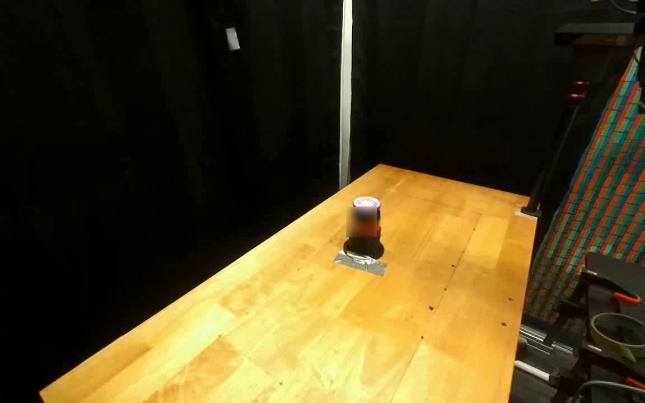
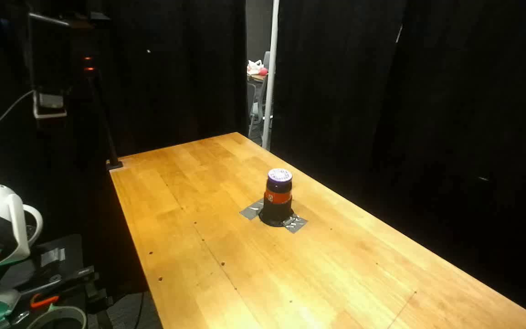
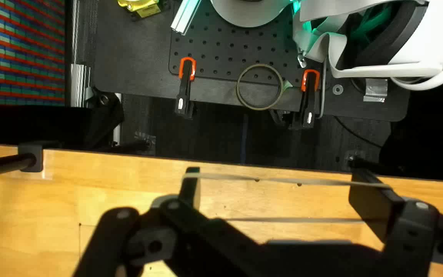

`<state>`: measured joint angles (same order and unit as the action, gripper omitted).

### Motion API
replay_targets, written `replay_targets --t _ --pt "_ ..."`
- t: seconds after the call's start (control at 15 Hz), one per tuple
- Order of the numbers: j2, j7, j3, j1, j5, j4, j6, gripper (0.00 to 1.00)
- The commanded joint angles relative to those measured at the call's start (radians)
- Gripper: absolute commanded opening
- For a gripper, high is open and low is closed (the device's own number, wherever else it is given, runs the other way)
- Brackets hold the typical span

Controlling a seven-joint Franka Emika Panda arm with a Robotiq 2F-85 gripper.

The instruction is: Put the rubber band on the cup

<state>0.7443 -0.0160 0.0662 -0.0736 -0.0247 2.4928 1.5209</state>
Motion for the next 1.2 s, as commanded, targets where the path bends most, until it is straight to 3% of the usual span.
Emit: replay_targets --t 0.0,0.27,0.33,0.87,1.13 --pt "0.000 0.001 -0.001 -0.002 -0.001 -0.003 -0.001 1.00" --pt "0.002 0.001 -0.001 -0.002 -0.001 -0.010 -0.001 1.00" --pt "-0.066 0.017 0.015 -0.006 0.007 -0.056 0.034 1.00" --pt "-0.492 0.199 0.081 0.029 -0.046 -0.236 0.607 1.00" --pt "-0.752 0.320 0.093 0.028 -0.181 -0.386 0.754 1.00"
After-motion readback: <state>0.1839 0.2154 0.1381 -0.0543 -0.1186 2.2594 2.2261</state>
